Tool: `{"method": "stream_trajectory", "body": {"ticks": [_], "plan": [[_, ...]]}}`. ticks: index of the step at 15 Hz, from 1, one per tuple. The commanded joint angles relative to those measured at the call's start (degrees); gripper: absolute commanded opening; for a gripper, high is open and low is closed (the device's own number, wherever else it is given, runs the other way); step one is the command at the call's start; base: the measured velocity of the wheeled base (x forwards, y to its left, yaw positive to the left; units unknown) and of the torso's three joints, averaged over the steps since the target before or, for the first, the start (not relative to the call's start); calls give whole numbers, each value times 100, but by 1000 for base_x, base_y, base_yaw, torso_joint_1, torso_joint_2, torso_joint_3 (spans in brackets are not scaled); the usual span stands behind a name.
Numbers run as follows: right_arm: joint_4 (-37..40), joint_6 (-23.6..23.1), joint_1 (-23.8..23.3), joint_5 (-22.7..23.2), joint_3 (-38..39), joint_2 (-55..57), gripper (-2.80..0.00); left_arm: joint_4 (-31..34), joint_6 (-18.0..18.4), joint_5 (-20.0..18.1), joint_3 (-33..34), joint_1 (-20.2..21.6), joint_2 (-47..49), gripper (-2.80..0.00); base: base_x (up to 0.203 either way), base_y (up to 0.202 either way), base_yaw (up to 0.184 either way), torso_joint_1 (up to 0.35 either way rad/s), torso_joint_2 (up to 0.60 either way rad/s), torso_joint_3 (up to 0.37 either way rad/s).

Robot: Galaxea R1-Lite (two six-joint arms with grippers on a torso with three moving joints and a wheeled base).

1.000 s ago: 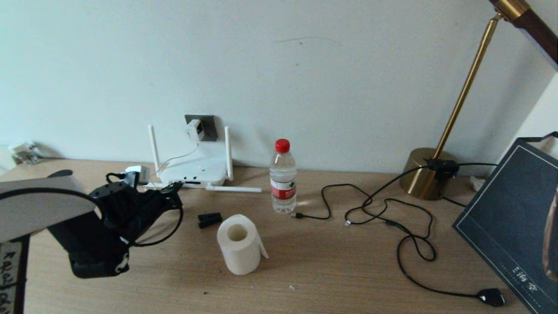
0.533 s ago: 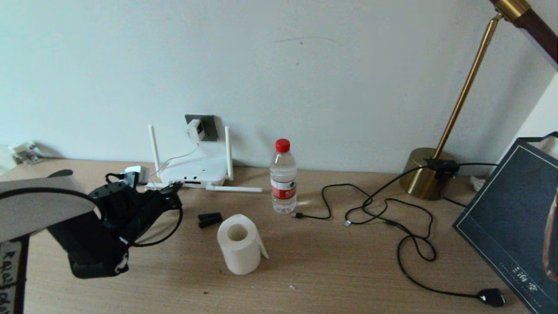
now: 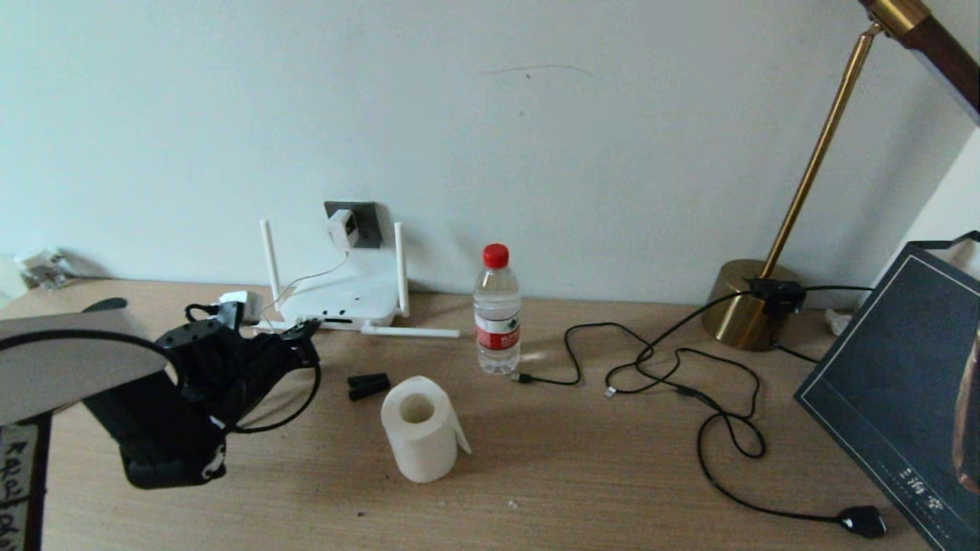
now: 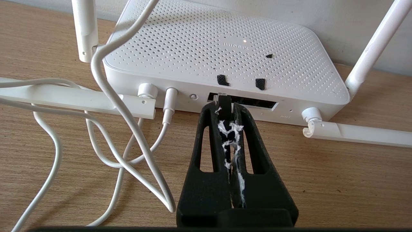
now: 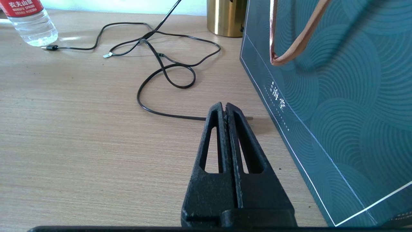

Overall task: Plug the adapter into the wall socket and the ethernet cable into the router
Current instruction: Plug cable into router interface

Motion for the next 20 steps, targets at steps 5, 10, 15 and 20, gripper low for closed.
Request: {"method": "stream_trajectory", "body": {"ticks": [5, 10, 15, 20], "plan": [[-2, -1, -1, -2, 0, 9, -280, -47, -5, -8, 1, 3, 1, -280, 0, 0, 0, 0, 0, 0], [-2, -1, -1, -2, 0, 9, -280, -47, -5, -8, -8, 3, 17, -280, 0, 0, 0, 0, 0, 0], [-2, -1, -1, -2, 0, 2, -280, -47, -5, 0, -25, 12, 18, -280, 0, 0, 0, 0, 0, 0], [-2, -1, 7, -2, 0, 9, -280, -47, -5, -8, -25, 12, 19, -280, 0, 0, 0, 0, 0, 0]]}}
